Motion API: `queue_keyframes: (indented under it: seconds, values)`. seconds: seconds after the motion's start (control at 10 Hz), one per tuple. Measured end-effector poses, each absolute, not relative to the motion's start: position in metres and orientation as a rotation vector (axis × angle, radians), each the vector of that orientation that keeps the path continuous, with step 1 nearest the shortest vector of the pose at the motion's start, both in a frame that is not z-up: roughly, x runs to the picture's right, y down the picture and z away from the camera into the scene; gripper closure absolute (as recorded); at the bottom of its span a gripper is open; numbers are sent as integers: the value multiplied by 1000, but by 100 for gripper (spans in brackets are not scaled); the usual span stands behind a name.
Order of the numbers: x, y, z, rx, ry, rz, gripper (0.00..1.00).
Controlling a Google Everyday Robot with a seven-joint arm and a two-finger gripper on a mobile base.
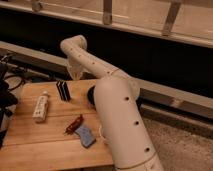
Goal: Knock the eraser over
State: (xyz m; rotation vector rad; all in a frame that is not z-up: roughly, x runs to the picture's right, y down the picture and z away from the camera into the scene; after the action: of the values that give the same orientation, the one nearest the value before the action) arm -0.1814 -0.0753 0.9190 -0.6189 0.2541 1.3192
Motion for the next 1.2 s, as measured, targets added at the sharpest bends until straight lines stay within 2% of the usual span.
queue_keyframes:
  seconds: [0.4,0.9,1.2]
  values:
    - [-223,-85,934,-694,144,1261,100]
    - [-316,-48,905,-863,-50,1066,100]
    - [-324,-45,898,-889,-76,1041,100]
